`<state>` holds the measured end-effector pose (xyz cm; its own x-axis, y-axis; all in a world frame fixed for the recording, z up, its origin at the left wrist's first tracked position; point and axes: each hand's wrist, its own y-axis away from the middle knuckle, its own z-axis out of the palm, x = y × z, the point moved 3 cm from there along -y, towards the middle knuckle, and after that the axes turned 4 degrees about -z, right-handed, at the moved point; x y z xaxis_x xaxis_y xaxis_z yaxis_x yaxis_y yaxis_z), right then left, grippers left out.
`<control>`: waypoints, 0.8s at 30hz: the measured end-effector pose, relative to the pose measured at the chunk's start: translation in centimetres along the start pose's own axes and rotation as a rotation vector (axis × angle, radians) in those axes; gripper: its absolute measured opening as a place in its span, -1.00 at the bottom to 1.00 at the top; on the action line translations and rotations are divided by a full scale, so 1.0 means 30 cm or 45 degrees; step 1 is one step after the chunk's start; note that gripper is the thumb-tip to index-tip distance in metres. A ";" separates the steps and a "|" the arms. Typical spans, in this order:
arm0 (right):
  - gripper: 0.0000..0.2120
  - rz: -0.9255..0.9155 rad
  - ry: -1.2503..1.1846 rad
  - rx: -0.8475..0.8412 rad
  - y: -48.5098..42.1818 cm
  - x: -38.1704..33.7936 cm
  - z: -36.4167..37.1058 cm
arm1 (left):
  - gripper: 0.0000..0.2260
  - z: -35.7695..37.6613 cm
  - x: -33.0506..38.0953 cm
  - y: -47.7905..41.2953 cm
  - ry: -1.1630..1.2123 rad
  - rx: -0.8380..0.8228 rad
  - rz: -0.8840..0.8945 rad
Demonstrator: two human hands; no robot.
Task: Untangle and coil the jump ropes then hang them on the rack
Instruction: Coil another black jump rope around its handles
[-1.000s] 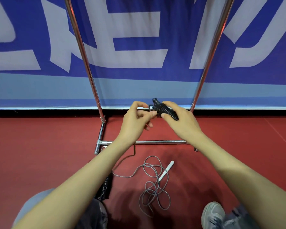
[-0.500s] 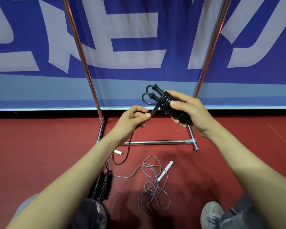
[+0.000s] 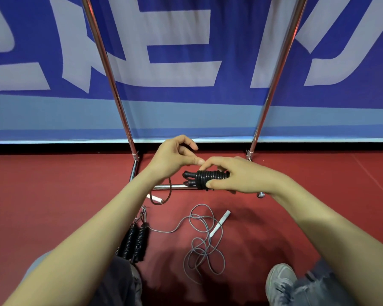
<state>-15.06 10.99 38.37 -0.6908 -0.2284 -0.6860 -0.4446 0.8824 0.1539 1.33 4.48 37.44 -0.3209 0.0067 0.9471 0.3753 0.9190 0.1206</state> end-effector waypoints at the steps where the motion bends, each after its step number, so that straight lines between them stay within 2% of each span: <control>1: -0.65 0.042 0.015 0.059 -0.006 0.004 -0.001 | -0.71 0.003 0.007 0.002 -0.012 0.058 0.016; 5: -0.50 0.130 0.027 0.311 -0.017 0.026 -0.038 | -0.77 0.022 0.038 0.024 0.064 0.249 0.114; 8: -0.42 0.144 0.090 0.385 -0.019 0.044 -0.055 | -0.75 0.059 0.038 0.041 0.068 0.235 0.213; 11: -0.47 0.113 0.075 0.528 -0.026 0.062 -0.077 | -0.70 0.077 0.039 0.055 0.092 0.245 0.311; 13: -0.53 0.113 0.047 0.660 -0.034 0.072 -0.094 | -0.72 0.074 0.045 0.057 0.330 0.246 0.270; 16: -0.56 0.104 -0.102 0.786 -0.036 0.075 -0.107 | -0.80 0.066 0.040 0.053 0.683 0.231 0.087; 20: -0.59 0.066 -0.339 0.857 -0.032 0.062 -0.121 | -0.93 0.068 0.032 0.051 0.722 0.132 -0.056; 24: -0.59 0.081 -0.514 0.836 -0.031 0.048 -0.118 | -0.90 0.072 0.030 0.052 0.775 0.037 -0.077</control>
<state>-17.65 8.39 39.76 -0.3865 -0.1129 -0.9154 0.1052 0.9806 -0.1654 -0.24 6.77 37.86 0.2167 -0.2645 0.9397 0.3454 0.9211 0.1796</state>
